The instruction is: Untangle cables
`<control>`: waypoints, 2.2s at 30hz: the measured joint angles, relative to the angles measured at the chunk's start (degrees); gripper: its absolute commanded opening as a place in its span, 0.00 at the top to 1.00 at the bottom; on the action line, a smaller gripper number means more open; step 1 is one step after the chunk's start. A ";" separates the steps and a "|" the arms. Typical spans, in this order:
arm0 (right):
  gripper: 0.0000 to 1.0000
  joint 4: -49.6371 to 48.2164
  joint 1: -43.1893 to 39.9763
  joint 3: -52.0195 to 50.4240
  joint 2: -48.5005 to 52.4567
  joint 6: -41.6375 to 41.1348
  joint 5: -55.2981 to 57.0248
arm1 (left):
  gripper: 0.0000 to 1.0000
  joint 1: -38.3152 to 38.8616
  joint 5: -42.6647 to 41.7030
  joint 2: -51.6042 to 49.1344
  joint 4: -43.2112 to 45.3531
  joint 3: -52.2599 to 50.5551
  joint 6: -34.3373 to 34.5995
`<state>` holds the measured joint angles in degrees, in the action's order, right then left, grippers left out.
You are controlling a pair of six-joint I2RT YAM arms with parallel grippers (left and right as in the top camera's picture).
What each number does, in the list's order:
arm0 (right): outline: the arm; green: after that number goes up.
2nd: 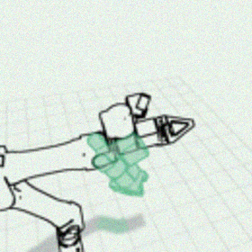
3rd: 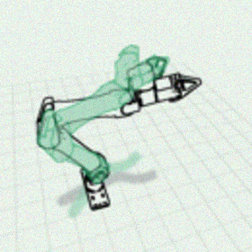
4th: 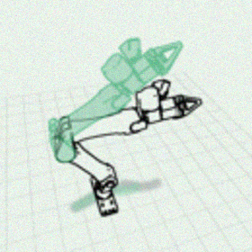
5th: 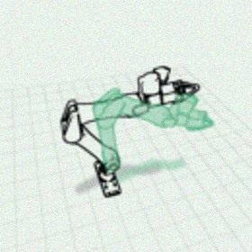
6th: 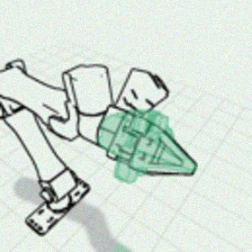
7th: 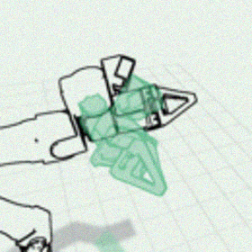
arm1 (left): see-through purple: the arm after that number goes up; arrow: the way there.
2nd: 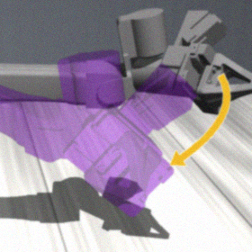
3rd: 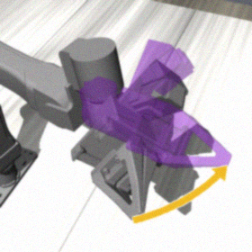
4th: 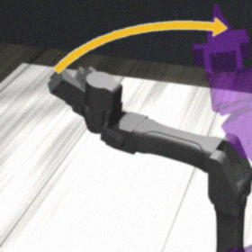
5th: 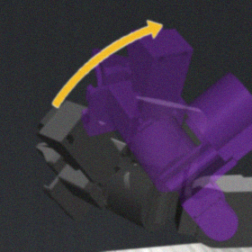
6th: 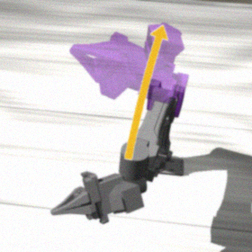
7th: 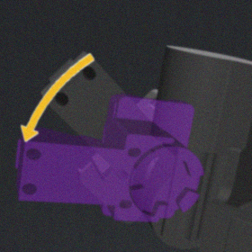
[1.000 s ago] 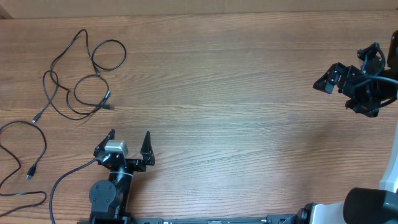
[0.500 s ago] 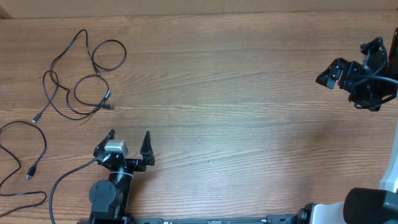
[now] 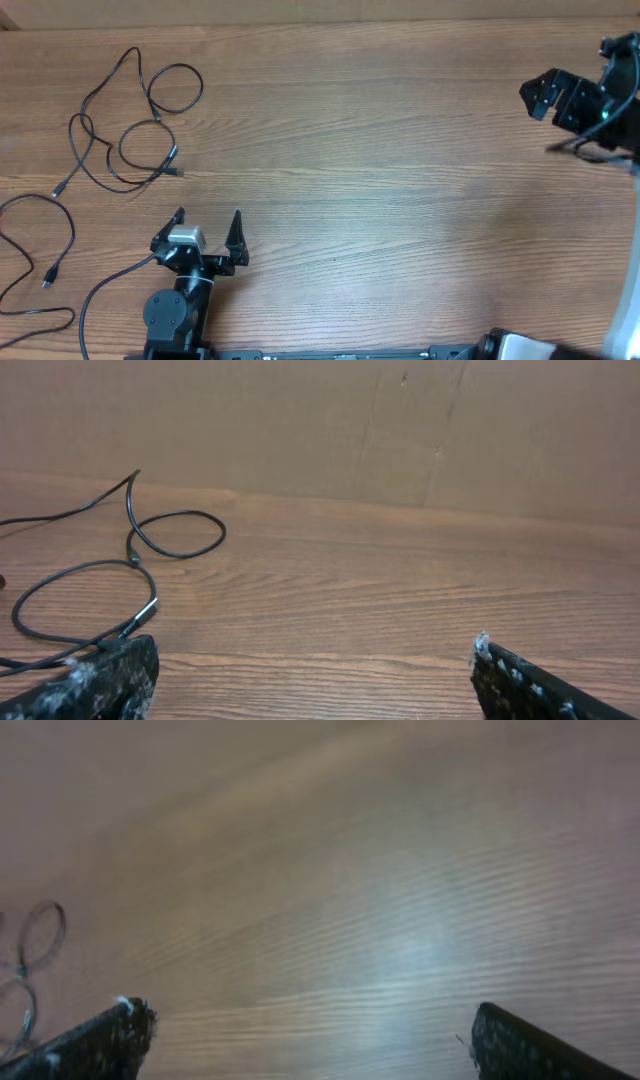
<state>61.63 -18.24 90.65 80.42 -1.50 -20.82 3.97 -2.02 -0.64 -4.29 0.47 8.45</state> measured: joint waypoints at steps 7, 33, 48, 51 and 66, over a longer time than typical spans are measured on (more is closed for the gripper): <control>0.00 -21.68 0.00 -19.41 -14.03 0.02 -2.97 | 0.00 0.00 0.20 0.00 -0.02 0.00 0.00; 0.00 -76.17 7.56 -68.94 -50.21 -3.39 -1.90 | 0.00 0.00 0.20 0.00 -0.02 0.00 0.00; 0.00 -99.71 9.33 -89.35 -62.23 -7.15 -3.21 | 0.00 0.00 0.20 0.00 -0.02 0.00 0.00; 0.00 -97.46 9.33 -89.59 -63.82 -7.37 -3.17 | 0.00 0.00 0.20 0.00 -0.02 0.00 0.00; 0.00 -74.79 9.33 -89.59 -77.50 -7.48 1.92 | 0.00 0.00 0.22 0.02 -0.02 0.00 0.00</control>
<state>-13.17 -8.91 1.06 2.92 -8.97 -18.90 3.97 -1.80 -0.62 -4.32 0.47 8.45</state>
